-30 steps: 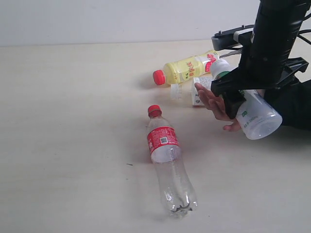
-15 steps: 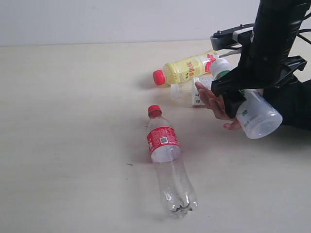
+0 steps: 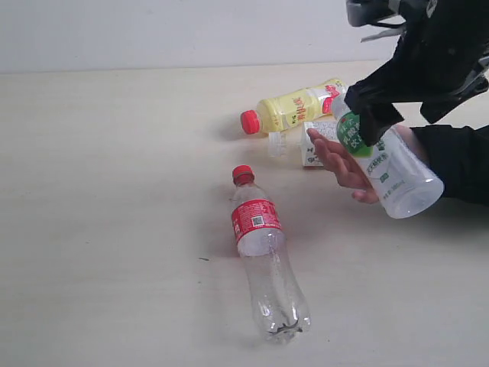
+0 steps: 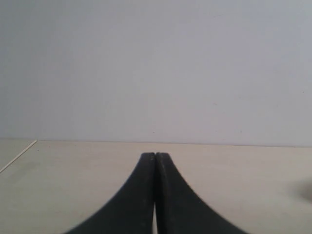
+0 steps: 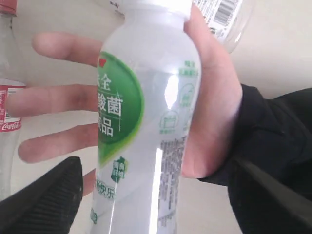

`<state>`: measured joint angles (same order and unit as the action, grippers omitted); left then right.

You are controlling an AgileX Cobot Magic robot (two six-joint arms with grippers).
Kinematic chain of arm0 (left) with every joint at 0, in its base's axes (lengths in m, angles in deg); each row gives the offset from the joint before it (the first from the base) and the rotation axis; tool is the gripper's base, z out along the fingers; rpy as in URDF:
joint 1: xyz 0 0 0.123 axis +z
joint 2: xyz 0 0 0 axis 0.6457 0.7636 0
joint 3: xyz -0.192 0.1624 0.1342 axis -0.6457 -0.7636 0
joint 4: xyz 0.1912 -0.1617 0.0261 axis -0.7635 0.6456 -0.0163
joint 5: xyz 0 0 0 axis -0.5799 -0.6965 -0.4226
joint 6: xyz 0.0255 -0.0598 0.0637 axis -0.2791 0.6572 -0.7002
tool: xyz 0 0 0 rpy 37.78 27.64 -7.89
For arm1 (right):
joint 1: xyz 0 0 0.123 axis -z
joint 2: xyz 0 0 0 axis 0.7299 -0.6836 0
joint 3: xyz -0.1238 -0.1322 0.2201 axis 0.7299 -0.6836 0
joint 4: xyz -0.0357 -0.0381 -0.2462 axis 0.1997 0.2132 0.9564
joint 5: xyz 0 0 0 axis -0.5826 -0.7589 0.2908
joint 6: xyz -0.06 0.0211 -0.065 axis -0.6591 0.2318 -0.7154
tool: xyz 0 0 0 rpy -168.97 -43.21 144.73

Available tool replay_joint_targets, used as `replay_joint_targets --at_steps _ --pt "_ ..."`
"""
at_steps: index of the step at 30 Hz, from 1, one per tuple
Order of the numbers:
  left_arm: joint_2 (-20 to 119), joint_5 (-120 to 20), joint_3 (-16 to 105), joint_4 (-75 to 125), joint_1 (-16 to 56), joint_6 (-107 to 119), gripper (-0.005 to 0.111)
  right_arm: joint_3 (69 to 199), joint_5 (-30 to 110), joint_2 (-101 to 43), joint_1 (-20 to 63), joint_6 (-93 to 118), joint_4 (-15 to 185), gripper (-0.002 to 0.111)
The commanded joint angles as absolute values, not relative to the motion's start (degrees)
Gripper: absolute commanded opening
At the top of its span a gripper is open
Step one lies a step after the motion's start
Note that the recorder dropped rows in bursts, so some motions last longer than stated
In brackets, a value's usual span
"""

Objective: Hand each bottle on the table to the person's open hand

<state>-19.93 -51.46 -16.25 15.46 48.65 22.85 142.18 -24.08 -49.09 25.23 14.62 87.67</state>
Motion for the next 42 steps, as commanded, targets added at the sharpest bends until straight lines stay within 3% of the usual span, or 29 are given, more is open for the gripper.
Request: replay_joint_targets --at_steps 1,4,9,12,29,37,42 --pt "-20.29 -51.34 -16.23 15.14 48.84 22.62 0.000 142.30 -24.69 -42.19 25.54 11.56 88.23 0.077" --pt "-20.29 -51.34 -16.23 15.14 48.84 22.62 0.000 141.22 -25.86 -35.35 25.54 11.56 88.13 0.064" --pt "-20.29 -51.34 -16.23 15.14 48.84 22.62 0.000 134.02 -19.59 -19.43 25.54 11.56 87.02 0.019" --pt "-20.29 -51.34 -16.23 15.14 48.84 22.62 0.000 128.98 -15.83 -11.26 25.54 11.56 87.00 0.000" --pt "-20.29 -51.34 -16.23 15.14 48.84 22.62 0.000 99.31 2.83 28.82 25.54 6.79 83.98 0.000" --pt "-20.29 -51.34 -16.23 15.14 48.84 22.62 0.000 94.50 5.93 42.76 25.54 6.65 84.63 0.000" --pt "-20.29 -51.22 -16.23 15.14 48.84 22.63 0.000 94.53 5.53 42.76 25.54 7.03 84.63 0.000"
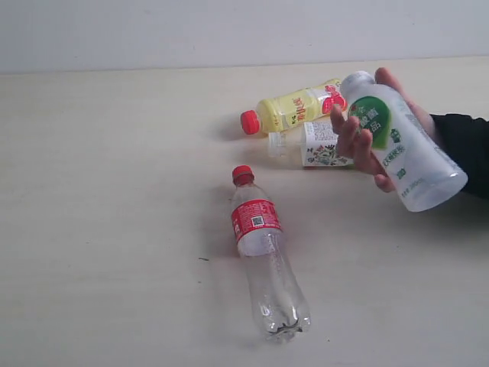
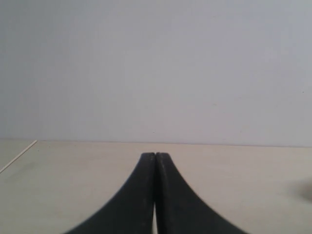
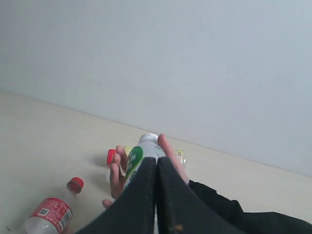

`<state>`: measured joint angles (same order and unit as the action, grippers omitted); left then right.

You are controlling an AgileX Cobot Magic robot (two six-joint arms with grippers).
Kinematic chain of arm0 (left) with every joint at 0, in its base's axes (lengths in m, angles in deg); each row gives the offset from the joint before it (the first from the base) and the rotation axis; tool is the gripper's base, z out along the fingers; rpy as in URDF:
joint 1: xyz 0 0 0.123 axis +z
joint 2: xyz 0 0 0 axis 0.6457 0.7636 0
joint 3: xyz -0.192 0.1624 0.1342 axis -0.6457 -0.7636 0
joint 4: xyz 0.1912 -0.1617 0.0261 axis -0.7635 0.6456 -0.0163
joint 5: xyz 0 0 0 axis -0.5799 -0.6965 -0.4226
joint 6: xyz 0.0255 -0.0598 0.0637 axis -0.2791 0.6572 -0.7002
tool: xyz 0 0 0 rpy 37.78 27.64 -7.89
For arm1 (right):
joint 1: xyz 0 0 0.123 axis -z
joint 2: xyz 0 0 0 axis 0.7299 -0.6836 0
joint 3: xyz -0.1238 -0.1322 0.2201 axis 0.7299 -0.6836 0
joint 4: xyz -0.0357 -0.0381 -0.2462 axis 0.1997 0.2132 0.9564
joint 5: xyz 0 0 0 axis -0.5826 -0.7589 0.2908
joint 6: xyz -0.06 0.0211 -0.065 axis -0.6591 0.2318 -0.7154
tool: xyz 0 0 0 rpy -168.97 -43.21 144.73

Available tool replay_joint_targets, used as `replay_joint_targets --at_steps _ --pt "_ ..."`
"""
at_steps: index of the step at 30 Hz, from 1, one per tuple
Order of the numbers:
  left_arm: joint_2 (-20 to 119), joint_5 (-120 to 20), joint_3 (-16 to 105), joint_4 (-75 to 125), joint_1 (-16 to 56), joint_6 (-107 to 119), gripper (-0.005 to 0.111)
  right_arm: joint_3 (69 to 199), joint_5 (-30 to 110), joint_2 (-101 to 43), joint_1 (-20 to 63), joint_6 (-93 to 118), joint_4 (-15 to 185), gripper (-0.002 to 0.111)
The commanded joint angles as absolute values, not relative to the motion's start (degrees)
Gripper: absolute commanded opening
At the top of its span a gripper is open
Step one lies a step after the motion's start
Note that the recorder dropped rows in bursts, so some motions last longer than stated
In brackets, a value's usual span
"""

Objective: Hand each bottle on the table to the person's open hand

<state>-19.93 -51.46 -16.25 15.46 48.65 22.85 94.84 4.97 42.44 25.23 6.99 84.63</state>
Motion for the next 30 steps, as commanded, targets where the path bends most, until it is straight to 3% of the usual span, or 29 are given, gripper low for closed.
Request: replay_joint_targets --at_steps 1,30 --pt "-20.29 -51.22 -16.23 15.14 48.84 22.63 0.000 94.41 5.79 42.76 25.54 7.03 84.63 0.000" --pt "-20.29 -51.22 -16.23 15.14 48.84 22.63 0.000 94.17 6.69 42.76 24.17 7.03 84.63 0.000"
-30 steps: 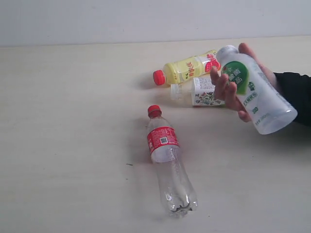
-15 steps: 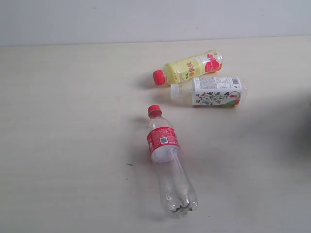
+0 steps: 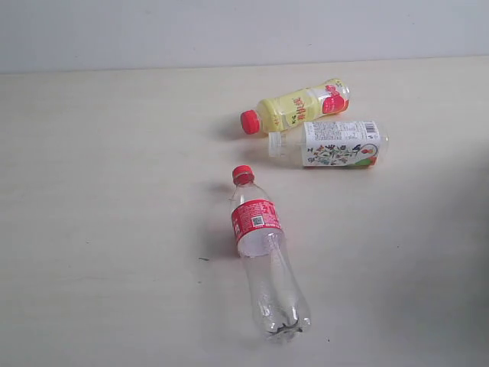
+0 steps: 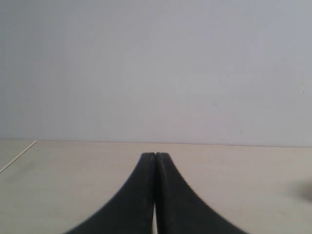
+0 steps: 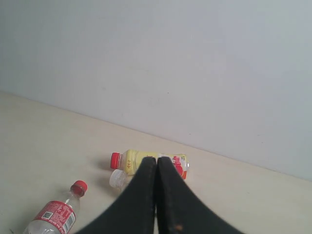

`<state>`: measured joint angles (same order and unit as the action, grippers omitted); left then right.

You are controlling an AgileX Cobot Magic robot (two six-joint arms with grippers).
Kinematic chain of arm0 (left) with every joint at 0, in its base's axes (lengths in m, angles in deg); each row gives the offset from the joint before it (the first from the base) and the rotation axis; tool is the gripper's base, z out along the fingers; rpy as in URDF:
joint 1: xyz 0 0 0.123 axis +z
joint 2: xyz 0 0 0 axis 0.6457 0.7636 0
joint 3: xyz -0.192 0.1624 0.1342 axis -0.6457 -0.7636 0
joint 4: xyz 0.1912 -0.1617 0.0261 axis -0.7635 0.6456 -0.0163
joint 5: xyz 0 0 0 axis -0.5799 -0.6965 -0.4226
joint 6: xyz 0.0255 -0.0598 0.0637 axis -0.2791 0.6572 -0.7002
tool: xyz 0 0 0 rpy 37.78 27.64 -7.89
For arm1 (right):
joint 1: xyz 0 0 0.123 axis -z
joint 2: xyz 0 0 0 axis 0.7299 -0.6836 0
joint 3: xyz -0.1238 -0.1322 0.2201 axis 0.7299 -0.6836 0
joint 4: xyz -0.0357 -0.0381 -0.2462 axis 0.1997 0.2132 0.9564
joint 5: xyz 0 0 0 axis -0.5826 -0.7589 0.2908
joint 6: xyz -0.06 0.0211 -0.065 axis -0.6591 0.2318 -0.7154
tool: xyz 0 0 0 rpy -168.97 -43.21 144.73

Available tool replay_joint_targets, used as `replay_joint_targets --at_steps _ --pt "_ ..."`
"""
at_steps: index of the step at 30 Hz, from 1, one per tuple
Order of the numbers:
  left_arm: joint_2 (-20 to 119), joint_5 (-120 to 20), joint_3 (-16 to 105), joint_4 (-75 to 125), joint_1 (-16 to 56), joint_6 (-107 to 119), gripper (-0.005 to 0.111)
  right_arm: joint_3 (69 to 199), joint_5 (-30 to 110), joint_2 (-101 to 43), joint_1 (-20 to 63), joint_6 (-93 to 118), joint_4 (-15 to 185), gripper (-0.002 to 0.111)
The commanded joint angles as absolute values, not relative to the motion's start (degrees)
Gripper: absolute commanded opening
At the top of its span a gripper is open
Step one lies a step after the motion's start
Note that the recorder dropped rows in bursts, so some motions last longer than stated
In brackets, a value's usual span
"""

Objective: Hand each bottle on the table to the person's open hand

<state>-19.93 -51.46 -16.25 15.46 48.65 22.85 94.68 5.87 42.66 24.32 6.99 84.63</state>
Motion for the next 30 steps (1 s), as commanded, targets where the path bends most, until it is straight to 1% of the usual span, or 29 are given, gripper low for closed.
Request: replay_joint_targets --at_steps 1,16,19,20,22,23,24,27,28,30 --pt "-20.29 -51.22 -16.23 15.14 48.84 22.63 0.000 94.17 6.69 42.76 24.17 7.03 84.63 0.000" --pt "-20.29 -51.22 -16.23 15.14 48.84 22.63 0.000 94.17 4.50 42.76 24.18 7.16 84.63 0.000" --pt "-20.29 -51.22 -16.23 15.14 48.84 22.63 0.000 94.17 6.67 42.76 24.18 7.04 81.68 0.000" --pt "-20.29 -51.22 -16.23 15.14 48.84 22.63 0.000 94.17 7.25 42.76 24.18 5.96 77.98 0.000" --pt "-20.29 -51.22 -16.23 15.14 48.84 22.63 0.000 94.17 6.51 42.76 24.18 -4.42 70.42 0.000" --pt "-20.29 -51.22 -16.23 15.14 48.84 22.63 0.000 94.17 5.81 42.76 24.18 -11.25 71.24 0.000" --pt "-20.29 -51.22 -16.23 15.14 48.84 22.63 0.000 94.17 6.34 42.76 24.18 -10.21 75.57 0.000" --pt "-20.29 -51.22 -16.23 15.14 48.84 22.63 0.000 94.17 8.42 42.76 24.18 14.47 87.72 0.000" --pt "-20.29 -51.22 -16.23 15.14 48.84 22.63 0.000 94.17 7.58 42.76 24.18 15.09 87.11 0.000" --pt "-20.29 -51.22 -16.23 15.14 48.84 22.63 0.000 94.17 5.07 42.76 24.18 5.06 82.42 0.000"
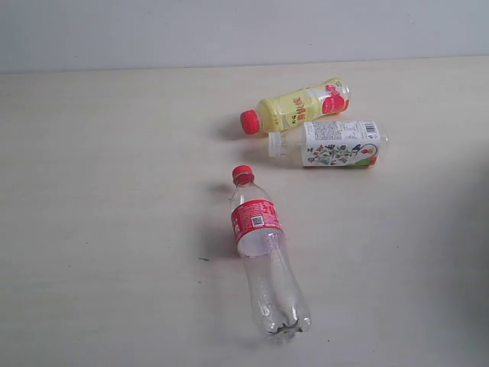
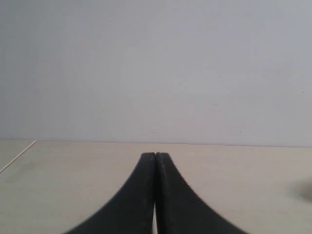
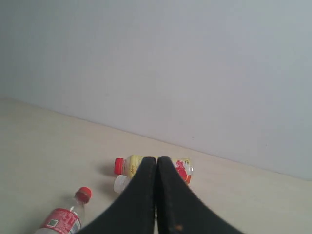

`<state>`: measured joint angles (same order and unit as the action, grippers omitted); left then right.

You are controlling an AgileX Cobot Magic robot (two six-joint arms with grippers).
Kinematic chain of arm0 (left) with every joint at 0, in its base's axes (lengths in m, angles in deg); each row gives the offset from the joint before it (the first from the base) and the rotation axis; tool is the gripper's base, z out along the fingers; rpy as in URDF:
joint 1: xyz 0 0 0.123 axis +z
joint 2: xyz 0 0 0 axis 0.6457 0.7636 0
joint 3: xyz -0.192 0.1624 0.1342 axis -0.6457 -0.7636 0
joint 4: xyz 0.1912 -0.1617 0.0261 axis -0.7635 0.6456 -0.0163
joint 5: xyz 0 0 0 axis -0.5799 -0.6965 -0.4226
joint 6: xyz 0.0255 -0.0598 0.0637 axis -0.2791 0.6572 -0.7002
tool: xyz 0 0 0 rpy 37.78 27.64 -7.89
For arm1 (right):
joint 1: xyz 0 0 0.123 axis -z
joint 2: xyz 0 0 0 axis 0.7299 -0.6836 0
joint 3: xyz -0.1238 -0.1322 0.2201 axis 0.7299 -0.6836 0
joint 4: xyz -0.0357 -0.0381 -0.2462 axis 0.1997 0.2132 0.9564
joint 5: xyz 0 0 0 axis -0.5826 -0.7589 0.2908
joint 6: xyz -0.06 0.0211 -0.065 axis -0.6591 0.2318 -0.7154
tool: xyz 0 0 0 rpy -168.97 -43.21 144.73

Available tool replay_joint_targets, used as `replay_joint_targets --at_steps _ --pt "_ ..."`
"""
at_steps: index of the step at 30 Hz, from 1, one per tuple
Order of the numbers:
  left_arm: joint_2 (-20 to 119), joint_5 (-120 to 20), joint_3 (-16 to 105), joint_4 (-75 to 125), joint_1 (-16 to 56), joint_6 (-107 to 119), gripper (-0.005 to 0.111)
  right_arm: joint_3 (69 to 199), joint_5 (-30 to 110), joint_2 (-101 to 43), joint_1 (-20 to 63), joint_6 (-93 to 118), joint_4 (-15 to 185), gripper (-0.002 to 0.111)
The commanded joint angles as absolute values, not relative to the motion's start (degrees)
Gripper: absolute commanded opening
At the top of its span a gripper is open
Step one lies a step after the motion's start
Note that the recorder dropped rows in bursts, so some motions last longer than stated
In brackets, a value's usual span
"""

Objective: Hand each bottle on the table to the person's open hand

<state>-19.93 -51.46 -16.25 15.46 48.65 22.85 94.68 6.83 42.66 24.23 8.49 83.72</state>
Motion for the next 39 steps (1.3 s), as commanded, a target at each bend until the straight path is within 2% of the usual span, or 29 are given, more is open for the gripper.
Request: replay_joint_targets --at_steps 1,2,5,7,9,10,14,15,18,19,20,21,24,27,39 --pt "-20.29 -51.22 -16.23 15.14 48.84 22.63 0.000 94.17 4.89 42.76 24.18 -0.32 82.35 0.000" --pt "-20.29 -51.22 -16.23 15.14 48.84 22.63 0.000 94.17 6.54 42.76 24.18 -1.10 84.30 0.000" --pt "-20.29 -51.22 -16.23 15.14 48.84 22.63 0.000 93.98 12.08 42.76 24.18 24.28 93.03 0.000" --pt "-20.29 -51.22 -16.23 15.14 48.84 22.63 0.000 92.83 11.74 42.76 24.18 17.39 86.39 0.000" --pt "-20.29 -51.22 -16.23 15.14 48.84 22.63 0.000 92.66 9.40 42.38 24.18 -6.56 76.13 0.000" --pt "-20.29 -51.22 -16.23 15.14 48.84 22.63 0.000 92.96 11.15 42.54 24.18 -11.98 74.65 0.000" --pt "-20.29 -51.22 -16.23 15.14 48.84 22.63 0.000 92.05 18.23 42.76 24.29 20.60 88.05 0.000" --pt "-20.29 -51.22 -16.23 15.14 48.84 22.63 0.000 91.19 17.06 42.46 24.19 20.48 87.27 0.000" --pt "-20.29 -51.22 -16.23 15.14 48.84 22.63 0.000 92.20 15.79 41.43 24.19 0.90 86.63 0.000" --pt "-20.29 -51.22 -16.23 15.14 48.84 22.63 0.000 92.66 17.74 41.58 24.19 6.29 88.37 0.000" --pt "-20.29 -51.22 -16.23 15.14 48.84 22.63 0.000 92.42 20.12 41.27 24.19 20.25 89.90 0.000" --pt "-20.29 -51.22 -16.23 15.14 48.84 22.63 0.000 91.91 19.47 40.81 24.19 21.72 88.07 0.000" --pt "-20.29 -51.22 -16.23 15.14 48.84 22.63 0.000 90.46 19.30 40.40 24.19 3.27 84.63 0.000" --pt "-20.29 -51.22 -16.23 15.14 48.84 22.63 0.000 90.46 17.67 41.23 24.19 10.69 84.63 0.000" --pt "-20.29 -51.22 -16.23 15.14 48.84 22.63 0.000 90.46 17.56 41.33 24.19 10.56 84.63 0.000"
